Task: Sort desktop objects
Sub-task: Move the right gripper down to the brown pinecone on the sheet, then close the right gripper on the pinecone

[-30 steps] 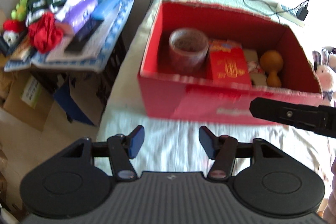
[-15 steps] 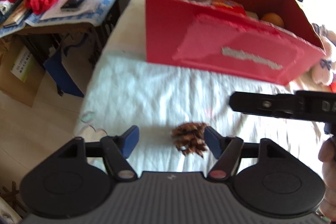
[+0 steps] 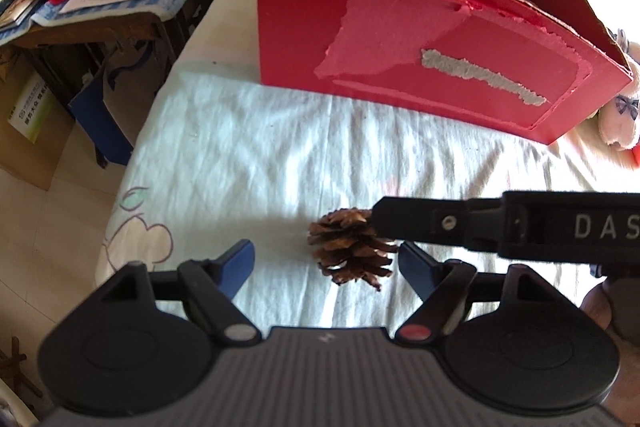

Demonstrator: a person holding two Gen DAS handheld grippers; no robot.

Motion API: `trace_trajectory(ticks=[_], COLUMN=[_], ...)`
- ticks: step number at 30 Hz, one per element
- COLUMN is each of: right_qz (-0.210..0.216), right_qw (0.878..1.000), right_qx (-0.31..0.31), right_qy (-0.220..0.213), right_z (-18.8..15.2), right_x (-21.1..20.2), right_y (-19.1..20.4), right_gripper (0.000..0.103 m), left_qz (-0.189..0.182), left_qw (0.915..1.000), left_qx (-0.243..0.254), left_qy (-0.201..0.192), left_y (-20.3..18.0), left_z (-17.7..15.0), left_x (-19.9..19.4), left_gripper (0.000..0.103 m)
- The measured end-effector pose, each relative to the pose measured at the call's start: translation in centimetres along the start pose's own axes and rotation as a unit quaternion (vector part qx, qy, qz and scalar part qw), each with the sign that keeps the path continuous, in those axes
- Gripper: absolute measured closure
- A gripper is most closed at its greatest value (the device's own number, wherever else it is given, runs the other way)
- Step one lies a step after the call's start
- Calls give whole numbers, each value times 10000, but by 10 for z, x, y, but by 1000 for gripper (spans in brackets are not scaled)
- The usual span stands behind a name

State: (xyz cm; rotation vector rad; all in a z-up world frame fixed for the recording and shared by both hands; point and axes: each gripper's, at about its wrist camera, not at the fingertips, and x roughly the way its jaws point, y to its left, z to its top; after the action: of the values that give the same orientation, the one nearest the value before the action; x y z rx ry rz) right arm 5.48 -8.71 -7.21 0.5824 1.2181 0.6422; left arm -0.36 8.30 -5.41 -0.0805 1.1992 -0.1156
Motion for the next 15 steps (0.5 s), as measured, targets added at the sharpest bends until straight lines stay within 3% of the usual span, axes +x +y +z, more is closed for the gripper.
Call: trace_trajectory(ticks=[15], right_qz=[90], right_qw=[9991], right_qx=[313], right_qy=[287], right_z=[9], right_x=[12], right_y=[-12], right_gripper=[52], left_qz=[-105], left_qw=[9994], left_qx=[280], left_qy=[169], left_y=[-15], left_z=[6], left_x=[15], left_gripper=[46])
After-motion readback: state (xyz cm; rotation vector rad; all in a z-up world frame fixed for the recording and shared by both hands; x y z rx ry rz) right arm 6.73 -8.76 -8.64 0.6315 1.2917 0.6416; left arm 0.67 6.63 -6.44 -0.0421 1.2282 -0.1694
